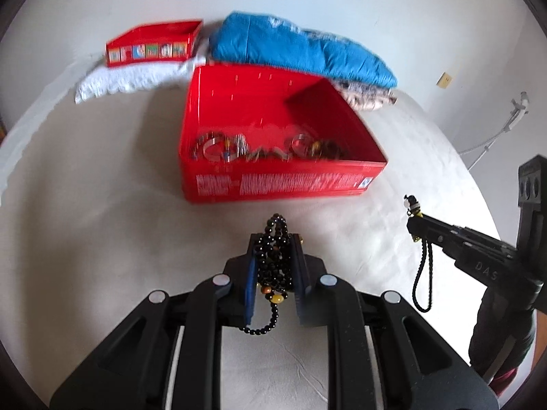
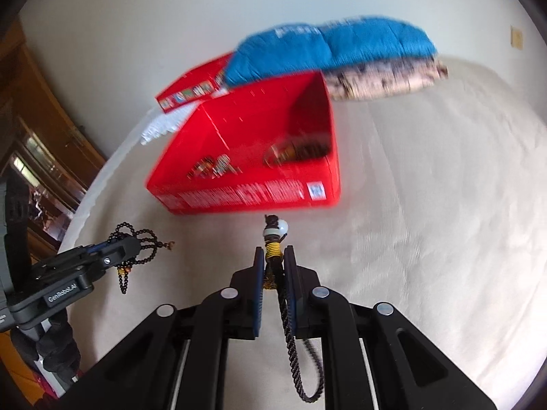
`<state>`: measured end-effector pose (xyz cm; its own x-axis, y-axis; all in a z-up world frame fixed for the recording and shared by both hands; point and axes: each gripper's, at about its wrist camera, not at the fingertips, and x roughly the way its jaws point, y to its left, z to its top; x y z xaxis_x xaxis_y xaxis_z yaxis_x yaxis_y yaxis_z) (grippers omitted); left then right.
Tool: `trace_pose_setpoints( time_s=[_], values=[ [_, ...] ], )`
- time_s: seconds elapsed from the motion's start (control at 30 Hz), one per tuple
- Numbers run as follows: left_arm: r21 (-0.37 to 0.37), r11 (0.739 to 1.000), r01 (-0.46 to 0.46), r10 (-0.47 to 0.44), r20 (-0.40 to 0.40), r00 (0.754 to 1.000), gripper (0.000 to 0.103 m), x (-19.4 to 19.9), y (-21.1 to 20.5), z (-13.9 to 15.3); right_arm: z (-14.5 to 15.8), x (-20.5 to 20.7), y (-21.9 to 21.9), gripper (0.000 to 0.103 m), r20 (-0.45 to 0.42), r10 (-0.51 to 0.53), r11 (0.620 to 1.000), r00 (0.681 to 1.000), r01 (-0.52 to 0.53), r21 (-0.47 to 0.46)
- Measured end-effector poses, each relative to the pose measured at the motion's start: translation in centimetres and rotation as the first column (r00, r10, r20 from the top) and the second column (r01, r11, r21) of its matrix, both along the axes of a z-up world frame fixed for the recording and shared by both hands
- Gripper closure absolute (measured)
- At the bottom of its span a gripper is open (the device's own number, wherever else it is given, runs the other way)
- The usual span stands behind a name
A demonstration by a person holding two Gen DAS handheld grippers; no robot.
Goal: Organize jewelry
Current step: 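Carry the necklace with both tools into the red tin and open both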
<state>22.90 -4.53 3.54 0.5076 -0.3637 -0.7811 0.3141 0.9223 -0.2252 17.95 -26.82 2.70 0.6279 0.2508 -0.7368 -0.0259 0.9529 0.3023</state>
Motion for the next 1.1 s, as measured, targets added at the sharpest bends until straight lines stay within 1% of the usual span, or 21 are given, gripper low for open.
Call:
trace_pose_setpoints(
  time_s=[0.13,0.27,0.37,0.43,0.57,0.67,0.8,1.0,1.07,1.1],
  values=[
    [-0.014,1.0,0.0,0.001,0.044,0.999,0.087,0.5,0.1,2.7,3.6,1.0,0.5,0.092,0.053,0.008,1.0,0.999,-0.008,-0.013],
    [-0.018,1.0,-0.002,0.004,0.103,0.995,0.087,1.7,-0.4,5.5,6.9,3.4,1.0,0.092,0.093,0.022,1.0,0.995,-0.021,-0.009],
    [-0.018,1.0,-0.004,0.005,0.112,0.994,0.087,3.5,-1.1,6.7,8.4,6.2,1.2,0.092,0.104,0.02,1.0,0.994,-0.019,-0.01],
    [-0.006,1.0,-0.01,0.011,0.106,0.994,0.087,5.6,-1.7,7.0,8.6,8.4,1.2,0.092,0.091,0.021,1.0,0.996,-0.021,-0.001],
    [0.019,0.999,-0.041,0.04,0.067,0.997,0.087,10.3,-2.6,5.9,7.5,13.2,0.8,0.092,0.046,0.008,1.0,0.999,-0.008,0.002],
    [0.03,0.998,-0.062,0.061,0.038,0.997,0.087,13.3,-3.0,4.7,5.6,17.2,0.3,0.092,0.004,-0.006,1.0,1.0,0.006,0.004],
    [0.036,0.997,-0.071,0.071,-0.01,0.997,0.087,17.4,-3.8,2.4,3.2,20.8,-0.1,0.092,-0.042,-0.012,1.0,0.999,0.012,-0.004],
    [0.061,0.995,-0.081,0.084,-0.057,0.995,0.086,21.1,-4.7,-0.6,0.3,23.9,-0.5,0.092,-0.091,-0.014,1.0,0.996,0.013,-0.016],
    [0.075,0.994,-0.081,0.087,-0.079,0.993,0.084,21.9,-5.0,-1.5,-0.7,24.6,-0.7,0.089,-0.11,-0.022,1.0,0.994,0.02,-0.019],
    [0.076,0.994,-0.084,0.091,-0.09,0.992,0.084,22.1,-5.1,-1.9,-0.9,24.8,-0.8,0.079,-0.114,-0.023,1.0,0.993,0.021,-0.023]
  ],
)
